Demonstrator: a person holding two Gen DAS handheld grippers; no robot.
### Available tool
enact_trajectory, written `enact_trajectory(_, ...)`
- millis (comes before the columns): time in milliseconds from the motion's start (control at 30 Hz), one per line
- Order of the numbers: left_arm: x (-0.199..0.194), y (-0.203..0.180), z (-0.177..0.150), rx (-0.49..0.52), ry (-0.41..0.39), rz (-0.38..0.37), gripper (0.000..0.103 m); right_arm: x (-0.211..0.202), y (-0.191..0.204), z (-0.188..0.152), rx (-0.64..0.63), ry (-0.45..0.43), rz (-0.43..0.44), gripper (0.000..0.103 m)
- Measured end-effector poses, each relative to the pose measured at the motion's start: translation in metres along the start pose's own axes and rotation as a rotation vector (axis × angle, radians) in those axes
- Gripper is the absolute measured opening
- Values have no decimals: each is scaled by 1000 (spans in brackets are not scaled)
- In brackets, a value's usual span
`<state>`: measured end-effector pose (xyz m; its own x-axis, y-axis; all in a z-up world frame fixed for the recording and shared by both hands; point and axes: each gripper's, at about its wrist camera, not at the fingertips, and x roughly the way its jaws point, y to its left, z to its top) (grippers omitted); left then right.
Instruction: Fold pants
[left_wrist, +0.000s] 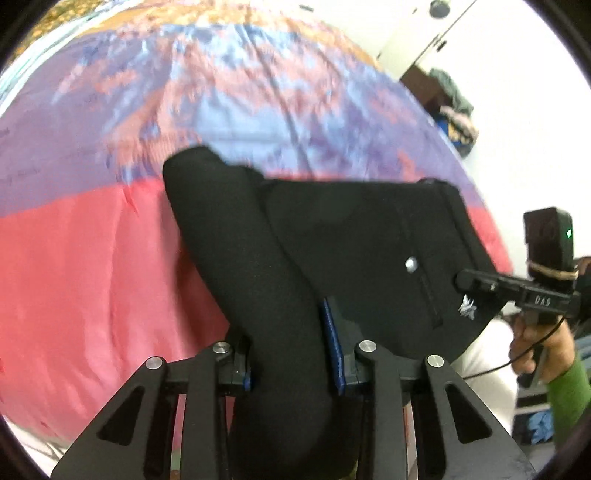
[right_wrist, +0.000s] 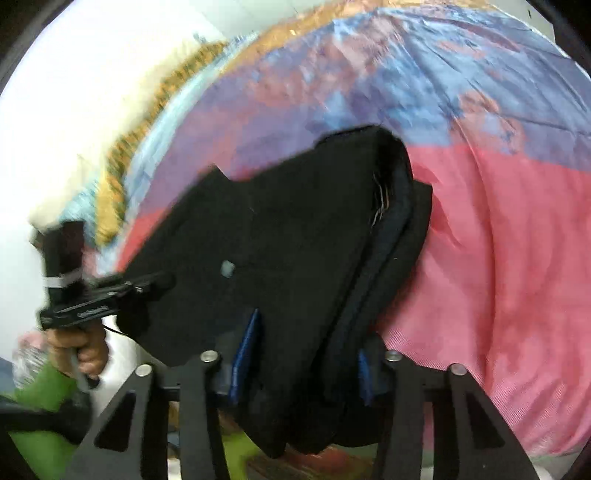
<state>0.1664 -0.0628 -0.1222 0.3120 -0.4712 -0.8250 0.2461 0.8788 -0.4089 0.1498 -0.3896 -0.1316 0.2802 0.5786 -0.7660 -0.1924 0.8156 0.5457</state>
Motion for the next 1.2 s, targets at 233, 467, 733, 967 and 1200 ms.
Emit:
enact_trajectory(233,-28,12,76,63,-137,90,31,12,42,78,-124,-90,29,42)
enact_trajectory(467,41,55,98,61,-64,320,81,67,-14,143,-27,-99,-165,54)
enact_trajectory(733,18,82,4,-14,-116,360,88,26,-22,78,-40,-176,-353,83)
enact_trajectory(967,35,51,-38,-2,-158,368,95,42,23,6,-112,-209,-469,103)
enact_trajectory(1200,62,49,-55,38,-129,435,102,97,13,-43,-96,-146,-661,103)
